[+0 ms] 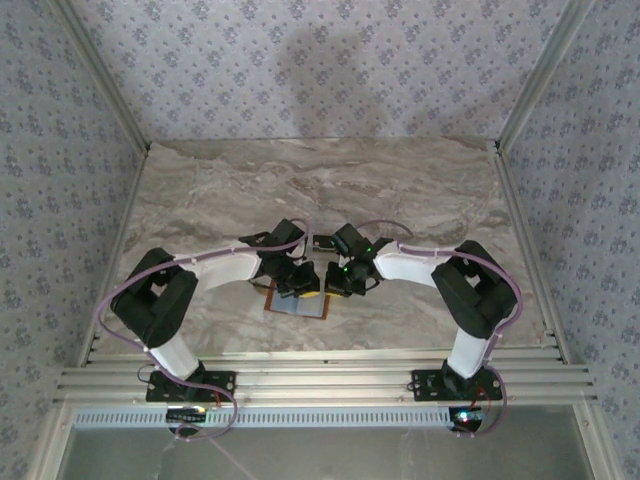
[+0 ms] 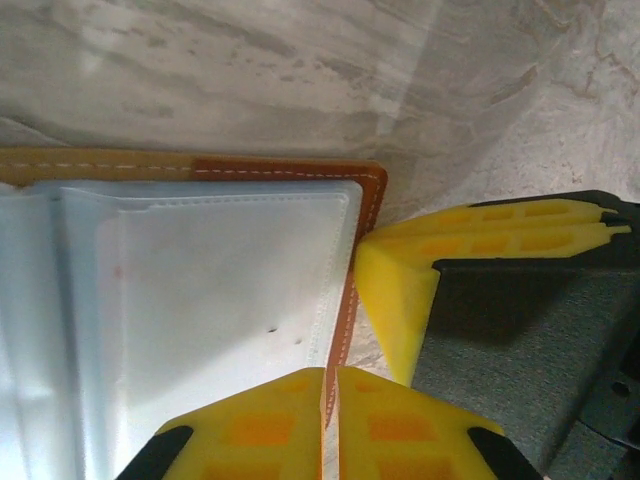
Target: Take the credit cards out of the card holder
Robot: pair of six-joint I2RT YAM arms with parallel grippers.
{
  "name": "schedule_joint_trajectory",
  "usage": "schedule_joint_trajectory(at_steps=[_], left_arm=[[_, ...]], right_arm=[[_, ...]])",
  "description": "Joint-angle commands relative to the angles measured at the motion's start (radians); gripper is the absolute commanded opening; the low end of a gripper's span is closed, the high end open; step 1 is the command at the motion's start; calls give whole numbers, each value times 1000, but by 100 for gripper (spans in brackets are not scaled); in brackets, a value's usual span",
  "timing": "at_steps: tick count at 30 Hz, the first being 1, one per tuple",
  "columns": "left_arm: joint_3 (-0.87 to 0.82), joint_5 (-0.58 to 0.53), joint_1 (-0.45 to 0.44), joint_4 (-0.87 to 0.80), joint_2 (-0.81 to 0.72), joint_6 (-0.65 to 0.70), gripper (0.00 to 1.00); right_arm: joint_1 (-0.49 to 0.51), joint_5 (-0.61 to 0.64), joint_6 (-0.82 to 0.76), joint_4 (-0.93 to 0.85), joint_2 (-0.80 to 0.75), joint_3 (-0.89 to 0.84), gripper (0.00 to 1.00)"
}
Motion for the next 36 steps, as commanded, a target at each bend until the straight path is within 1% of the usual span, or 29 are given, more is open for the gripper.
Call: schedule_joint_trajectory(at_steps=[1, 8, 12, 19, 28, 30, 32, 34, 36], left_arm=[[-24, 70, -16, 58, 19, -26, 14], [-75, 111, -22, 114, 58, -60, 14], [-74, 97, -21, 80, 74, -42, 15], [-18, -29, -22, -101, 63, 55, 15], [32, -162, -27, -225, 45, 147, 16], [50, -192, -34, -248, 50, 175, 18], [75, -248, -48, -286, 54, 199, 19], [101, -299, -65, -326, 66, 221, 23], [119, -326, -81, -342, 78, 239, 27]], right_arm=[[4, 23, 16, -41, -9, -10, 8], [-2, 21, 9, -44, -2, 0, 8], [-6, 24, 6, -49, -5, -2, 8], [-11, 32, -2, -64, -15, -4, 8], [-15, 31, -10, -76, -10, 5, 9], [-17, 28, -13, -77, -9, 8, 9], [-18, 29, -14, -79, -7, 10, 9], [-19, 28, -15, -78, -8, 11, 9], [-20, 28, -16, -78, -6, 10, 9]])
